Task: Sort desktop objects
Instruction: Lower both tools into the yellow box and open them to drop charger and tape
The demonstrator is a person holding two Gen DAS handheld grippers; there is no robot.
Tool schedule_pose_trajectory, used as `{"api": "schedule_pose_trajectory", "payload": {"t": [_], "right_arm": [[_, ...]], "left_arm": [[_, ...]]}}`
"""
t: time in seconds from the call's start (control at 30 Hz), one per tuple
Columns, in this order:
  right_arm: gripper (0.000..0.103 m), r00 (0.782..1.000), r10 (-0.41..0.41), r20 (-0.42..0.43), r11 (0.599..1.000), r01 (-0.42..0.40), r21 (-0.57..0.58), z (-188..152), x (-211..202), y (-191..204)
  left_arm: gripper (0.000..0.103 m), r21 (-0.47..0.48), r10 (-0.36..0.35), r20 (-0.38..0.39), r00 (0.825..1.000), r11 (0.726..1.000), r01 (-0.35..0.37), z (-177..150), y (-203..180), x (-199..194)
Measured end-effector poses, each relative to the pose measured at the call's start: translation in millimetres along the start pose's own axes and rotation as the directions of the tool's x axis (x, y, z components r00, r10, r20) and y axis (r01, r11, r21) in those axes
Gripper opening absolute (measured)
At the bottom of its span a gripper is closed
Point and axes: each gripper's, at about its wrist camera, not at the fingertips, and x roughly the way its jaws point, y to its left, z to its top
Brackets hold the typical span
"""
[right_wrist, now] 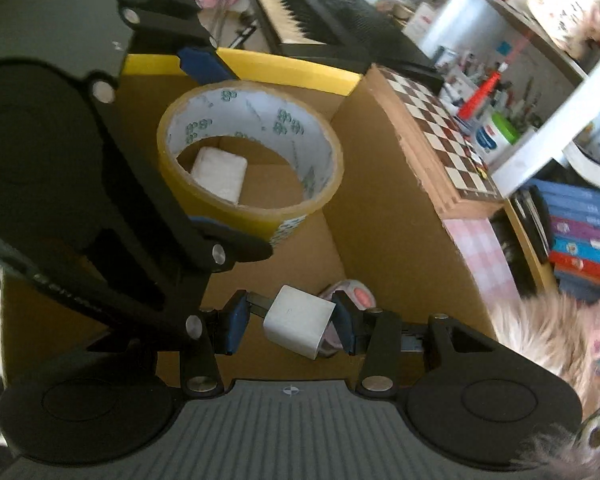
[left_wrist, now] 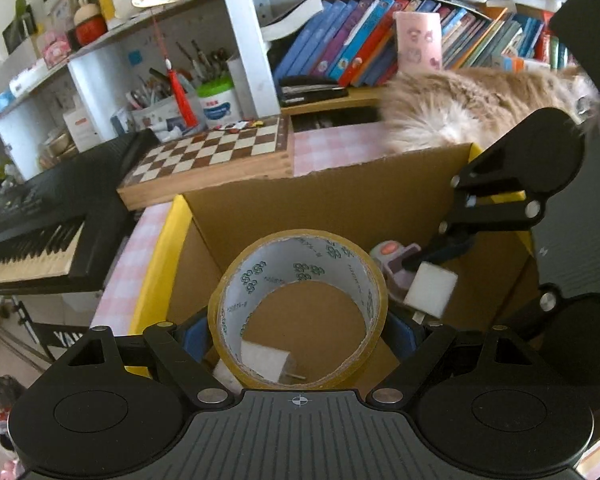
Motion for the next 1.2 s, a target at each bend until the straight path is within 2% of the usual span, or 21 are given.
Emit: {"api": "schedule_pose_trajectory", "payload": {"t": [0.1,0.3,0.43,0.7,0.8,0.97,1.07,1.2], "right_arm": [[0.042,0.998,0.047,-0.052,0.999,-0.048,-0.019,1.6,5.5,-2.8],[0.042,0.983,0.110,-0.148,0.989,-0.123,-0.084,-2.9,14.6,2.4],[0.042,0.980,0.137,-0.142,0.988,-0.145,-0.044,-5.0,13.2,-0.7],[0.042,0.982,0.128,-0.141,0.990,-0.134,-0.035,-6.3,11.9,0.3],[0.043,0.983,0.121,-0.138,0.992,-0.125,-0.019,-5.9,11.6,0.4],[0.059,0.990,0.081,-0.119,0.996,-0.084,-0.025,-4.7,7.7,1.4],[0.064,0.992,0.060,-0.111,0.998,-0.063,-0.029,-7.2,0.8,6.5],[0.064,0.995,0.027,-0.092,1.000,-0.028,-0.012,-11.5,-7.9,7.5]], "left_arm": [[0.087,0.041,0.001,-0.024,1.000,0.999,0.000,1.3,-5.1,2.1],[0.087,0.037,-0.010,-0.058,0.998,0.999,0.012,3.0,-5.2,4.9],[0.087,0.059,-0.007,-0.073,0.997,0.998,0.012,3.5,-7.9,6.4],[0.088,0.071,-0.001,-0.103,0.995,0.997,0.008,4.7,-10.4,8.9],[0.088,0.113,0.025,-0.106,0.994,0.994,-0.013,1.5,-16.4,8.2],[0.091,0.089,0.028,-0.110,0.994,0.996,-0.018,-3.8,-15.0,4.4],[0.094,0.078,0.028,-0.082,0.996,0.997,-0.022,-6.5,-14.8,-5.6],[0.095,0.087,0.042,-0.014,0.999,0.995,-0.041,-6.2,-17.8,-24.8]]}}
